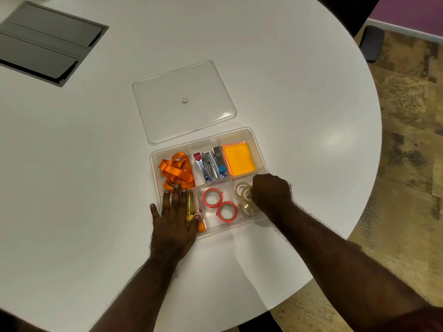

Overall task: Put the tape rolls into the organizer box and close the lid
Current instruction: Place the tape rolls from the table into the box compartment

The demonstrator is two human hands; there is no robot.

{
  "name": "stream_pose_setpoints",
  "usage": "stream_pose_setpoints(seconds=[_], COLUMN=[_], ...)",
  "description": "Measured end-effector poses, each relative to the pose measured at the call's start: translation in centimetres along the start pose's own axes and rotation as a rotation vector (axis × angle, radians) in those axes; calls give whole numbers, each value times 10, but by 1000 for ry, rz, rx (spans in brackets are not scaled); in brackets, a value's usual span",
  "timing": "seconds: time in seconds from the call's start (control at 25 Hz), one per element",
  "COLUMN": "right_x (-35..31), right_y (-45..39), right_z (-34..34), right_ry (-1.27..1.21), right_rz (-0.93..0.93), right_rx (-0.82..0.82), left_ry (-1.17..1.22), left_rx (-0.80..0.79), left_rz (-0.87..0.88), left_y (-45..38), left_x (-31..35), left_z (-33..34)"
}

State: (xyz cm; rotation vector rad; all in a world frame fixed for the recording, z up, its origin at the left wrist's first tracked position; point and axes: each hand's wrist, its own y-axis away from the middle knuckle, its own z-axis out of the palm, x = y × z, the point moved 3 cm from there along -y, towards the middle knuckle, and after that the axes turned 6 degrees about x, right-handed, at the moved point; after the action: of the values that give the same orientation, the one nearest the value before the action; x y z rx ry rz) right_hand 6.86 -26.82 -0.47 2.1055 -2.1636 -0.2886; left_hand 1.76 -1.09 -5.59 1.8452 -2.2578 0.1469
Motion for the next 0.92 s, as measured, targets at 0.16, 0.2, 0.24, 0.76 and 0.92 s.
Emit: stream_pose_setpoints(seconds=[0.16,0.2,0.24,0.76,0.92], right_x=[2,0,-2,16,14], right_y=[-5,-6,-6,-10,-12], right_z=[3,5,6,18,26], right_ry=[-75,-90,-96,-216,-292], right_rz=[38,35,29,192,208], right_rx=[-2,5,18,-137,-151], left_ry=[-9,-10,-11,-16,-11], left_rx=[6,0,-7,-9,-2], left_rz=[10,1,-9,-7,-11], left_y=[0,0,0,0,0], left_x=[1,0,0,0,0], left_z=[1,1,1,2,1])
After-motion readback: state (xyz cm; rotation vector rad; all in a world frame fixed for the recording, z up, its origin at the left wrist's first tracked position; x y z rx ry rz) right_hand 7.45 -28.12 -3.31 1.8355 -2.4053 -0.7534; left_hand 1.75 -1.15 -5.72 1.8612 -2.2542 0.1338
